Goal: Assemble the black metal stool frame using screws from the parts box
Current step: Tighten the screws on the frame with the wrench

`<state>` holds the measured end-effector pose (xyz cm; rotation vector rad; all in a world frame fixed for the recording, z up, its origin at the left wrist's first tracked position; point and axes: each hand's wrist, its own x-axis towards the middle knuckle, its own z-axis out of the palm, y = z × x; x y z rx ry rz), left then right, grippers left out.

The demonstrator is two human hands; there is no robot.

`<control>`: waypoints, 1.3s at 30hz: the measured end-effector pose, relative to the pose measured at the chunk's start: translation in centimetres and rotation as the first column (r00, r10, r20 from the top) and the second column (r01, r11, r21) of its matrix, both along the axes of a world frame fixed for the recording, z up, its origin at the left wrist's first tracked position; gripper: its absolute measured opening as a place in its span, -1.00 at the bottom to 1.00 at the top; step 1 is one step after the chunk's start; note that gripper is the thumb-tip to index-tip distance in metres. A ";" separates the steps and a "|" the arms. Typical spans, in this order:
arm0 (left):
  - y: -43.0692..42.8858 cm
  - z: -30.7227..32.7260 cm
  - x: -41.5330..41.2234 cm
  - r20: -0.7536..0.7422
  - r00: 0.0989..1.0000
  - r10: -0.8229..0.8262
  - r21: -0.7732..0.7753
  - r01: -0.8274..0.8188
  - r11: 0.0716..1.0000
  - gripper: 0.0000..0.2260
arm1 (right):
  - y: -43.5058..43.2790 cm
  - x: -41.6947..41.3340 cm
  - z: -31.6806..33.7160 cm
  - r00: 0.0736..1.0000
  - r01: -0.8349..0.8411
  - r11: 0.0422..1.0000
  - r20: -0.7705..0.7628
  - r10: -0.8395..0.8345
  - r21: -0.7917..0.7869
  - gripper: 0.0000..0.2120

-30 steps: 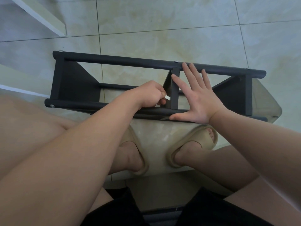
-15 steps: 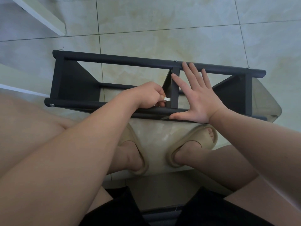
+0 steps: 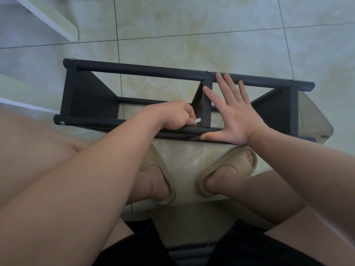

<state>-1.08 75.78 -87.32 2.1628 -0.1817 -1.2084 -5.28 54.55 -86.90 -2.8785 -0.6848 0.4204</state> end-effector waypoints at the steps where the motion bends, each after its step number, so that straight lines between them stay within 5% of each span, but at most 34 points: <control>1: 0.0 0.1 0.0 -0.009 1.000 -0.016 0.009 0.016 1.000 -0.78 | 0.0 0.0 0.0 1.000 -0.002 1.000 -0.001 0.002 -0.001 0.13; 7: -0.7 2.0 0.6 0.015 0.991 -0.135 0.172 0.130 0.976 -0.87 | -0.1 0.3 0.0 0.999 0.013 0.999 -0.044 -0.011 0.044 0.16; 13: -0.4 6.4 3.6 0.070 0.946 -0.316 0.449 0.253 0.857 -0.85 | 0.4 1.8 1.3 0.982 -0.004 0.998 -0.188 -0.007 -0.057 0.24; 19: -0.1 9.7 8.6 0.428 0.883 -0.193 0.294 0.066 0.954 -0.78 | -0.9 6.4 5.3 0.964 0.005 0.996 -0.263 -0.028 -0.088 -0.10; 27: -0.9 6.2 10.8 0.321 0.932 -0.166 0.376 0.036 0.926 -0.79 | -4.5 11.0 3.4 0.851 0.275 0.947 -0.416 -0.320 -0.166 -0.62; 32: -1.5 4.2 12.0 0.187 0.980 -0.070 0.354 -0.001 0.935 -0.79 | -4.3 12.3 2.5 0.864 0.251 0.963 -0.426 -0.269 -0.100 -0.67; 39: -0.9 3.8 13.6 0.345 0.939 0.006 0.318 -0.122 0.940 -0.84 | -3.9 14.1 3.0 0.943 0.272 0.960 -0.177 -0.281 -0.070 -0.67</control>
